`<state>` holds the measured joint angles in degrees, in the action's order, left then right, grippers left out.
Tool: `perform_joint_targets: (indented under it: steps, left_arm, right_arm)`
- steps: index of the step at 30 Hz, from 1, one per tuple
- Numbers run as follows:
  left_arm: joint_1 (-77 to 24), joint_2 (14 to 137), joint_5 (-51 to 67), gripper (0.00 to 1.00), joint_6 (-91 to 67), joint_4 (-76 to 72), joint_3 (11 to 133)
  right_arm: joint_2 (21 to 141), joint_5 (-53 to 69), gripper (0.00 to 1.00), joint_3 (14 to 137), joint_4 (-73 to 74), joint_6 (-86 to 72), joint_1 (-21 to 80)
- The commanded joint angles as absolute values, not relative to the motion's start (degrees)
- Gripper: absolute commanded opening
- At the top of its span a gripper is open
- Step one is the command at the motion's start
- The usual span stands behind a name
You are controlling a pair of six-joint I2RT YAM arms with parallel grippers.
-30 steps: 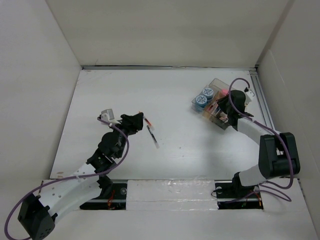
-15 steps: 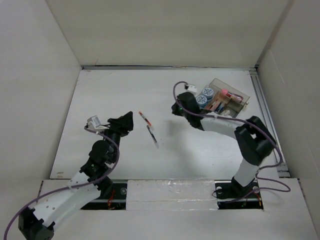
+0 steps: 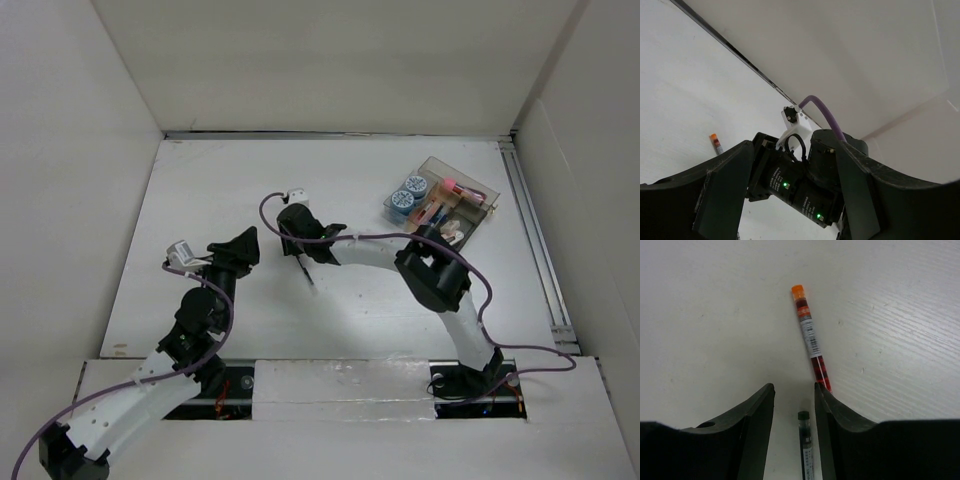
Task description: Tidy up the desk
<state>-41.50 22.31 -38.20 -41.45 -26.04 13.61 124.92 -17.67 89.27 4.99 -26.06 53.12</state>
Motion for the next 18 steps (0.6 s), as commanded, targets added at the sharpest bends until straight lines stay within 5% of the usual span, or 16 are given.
perform_joint_targets:
  steps: [1,18]
  left_arm:
    - [-41.31,22.41,-38.85,0.63,-41.57,-27.42,14.85]
    - [-41.31,22.24,-39.11,0.62,-41.57,-27.51,14.68]
  right_arm:
    - [125.86,-21.00,0.44,92.90,8.35,-24.43,53.17]
    - [117.95,-24.62,0.37,84.46,0.62,-24.35,51.07]
